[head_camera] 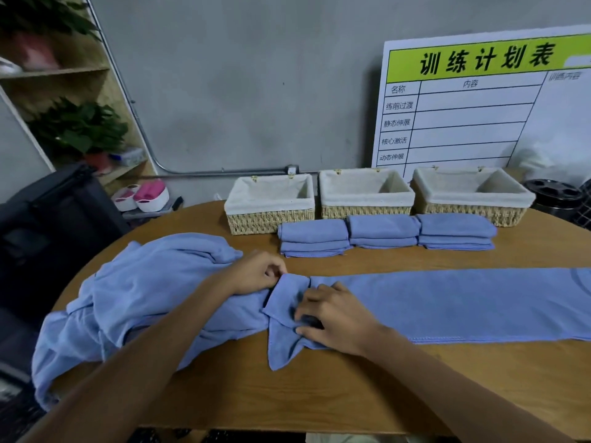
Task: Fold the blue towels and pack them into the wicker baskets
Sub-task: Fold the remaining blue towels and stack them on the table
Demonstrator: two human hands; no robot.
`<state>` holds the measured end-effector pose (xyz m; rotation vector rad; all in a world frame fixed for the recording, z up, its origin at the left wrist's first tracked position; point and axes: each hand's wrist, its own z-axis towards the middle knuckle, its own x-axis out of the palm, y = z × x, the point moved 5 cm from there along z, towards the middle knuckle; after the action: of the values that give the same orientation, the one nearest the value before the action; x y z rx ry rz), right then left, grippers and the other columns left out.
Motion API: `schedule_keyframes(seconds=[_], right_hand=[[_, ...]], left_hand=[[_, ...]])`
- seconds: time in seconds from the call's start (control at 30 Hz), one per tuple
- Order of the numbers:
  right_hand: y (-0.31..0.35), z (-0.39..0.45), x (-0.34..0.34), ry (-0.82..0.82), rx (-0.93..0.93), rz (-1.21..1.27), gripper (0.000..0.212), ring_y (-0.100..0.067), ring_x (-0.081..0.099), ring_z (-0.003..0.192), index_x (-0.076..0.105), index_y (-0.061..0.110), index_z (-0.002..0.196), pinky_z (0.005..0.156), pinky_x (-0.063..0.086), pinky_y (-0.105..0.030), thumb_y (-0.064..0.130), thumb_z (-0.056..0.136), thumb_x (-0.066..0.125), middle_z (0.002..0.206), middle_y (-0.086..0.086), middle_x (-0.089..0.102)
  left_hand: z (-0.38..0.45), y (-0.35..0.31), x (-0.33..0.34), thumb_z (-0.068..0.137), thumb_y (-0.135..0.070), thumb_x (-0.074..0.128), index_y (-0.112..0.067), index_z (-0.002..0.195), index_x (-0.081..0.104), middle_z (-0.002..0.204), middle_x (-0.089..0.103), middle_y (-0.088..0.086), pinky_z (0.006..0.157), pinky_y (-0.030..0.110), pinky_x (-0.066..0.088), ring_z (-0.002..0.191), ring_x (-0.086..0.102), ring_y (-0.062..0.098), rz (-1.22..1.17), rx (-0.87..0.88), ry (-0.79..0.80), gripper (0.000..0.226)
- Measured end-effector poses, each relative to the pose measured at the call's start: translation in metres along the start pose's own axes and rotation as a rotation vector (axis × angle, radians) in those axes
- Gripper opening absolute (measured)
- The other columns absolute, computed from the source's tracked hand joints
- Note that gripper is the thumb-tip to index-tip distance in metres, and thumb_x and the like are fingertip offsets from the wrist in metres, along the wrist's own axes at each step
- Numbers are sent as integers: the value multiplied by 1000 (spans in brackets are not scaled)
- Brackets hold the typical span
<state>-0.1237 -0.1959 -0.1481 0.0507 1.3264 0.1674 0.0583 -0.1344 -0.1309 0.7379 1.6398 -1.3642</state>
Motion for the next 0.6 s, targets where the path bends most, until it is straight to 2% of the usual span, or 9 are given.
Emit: schedule_keyframes(seconds=[0.07,0.13,0.27,0.37,0.43,0.5,0.6], right_hand=[[1,-3,-1,-79,-9,4,26,-17,55,83,68,29,89,72,38,-35,44,90,46,91,8,57],[-1,-5,1,-116,0,29,22,-15,54,80,66,29,87,71,38,-34,40,91,47,90,10,58],[-2,-12,1,-172,-8,43,19,-10,50,82,62,28,90,73,41,-32,37,97,46,93,13,57],[-4,-17,-1,-218,-12,57,21,-9,50,83,60,28,92,77,40,-32,36,102,43,95,14,57],[-4,-20,-4,-249,-6,74,23,-10,50,84,59,27,93,80,38,-32,36,104,40,95,14,58],[-4,-21,-7,-270,2,98,24,-10,49,85,58,27,95,81,36,-32,36,105,38,95,14,57],[0,-20,-13,-308,1,110,23,-10,49,82,56,25,95,80,36,-32,34,106,37,93,14,56]], left_hand=[[0,3,1,92,-11,68,-23,102,70,98,72,-3,77,31,58,83,68,9,-83,-14,-2,15],[0,1,4,93,-13,69,-22,113,68,102,70,-5,77,28,57,83,67,7,-123,-16,18,22],[1,-3,3,93,-5,66,-16,98,76,94,73,-7,73,17,51,81,67,3,-135,-9,-15,15],[-2,4,-7,94,-11,67,-22,91,72,88,74,-4,77,26,54,84,70,11,-171,-45,-51,13],[-5,8,-14,92,-9,66,-26,91,71,83,73,3,74,33,53,79,68,15,-183,-61,-65,18],[-9,7,-22,92,-6,66,-27,92,73,85,71,10,71,35,50,75,62,18,-229,-63,-92,22],[-13,0,-34,88,-2,72,-18,95,75,95,74,6,75,25,55,77,68,13,-280,-52,-126,18]])
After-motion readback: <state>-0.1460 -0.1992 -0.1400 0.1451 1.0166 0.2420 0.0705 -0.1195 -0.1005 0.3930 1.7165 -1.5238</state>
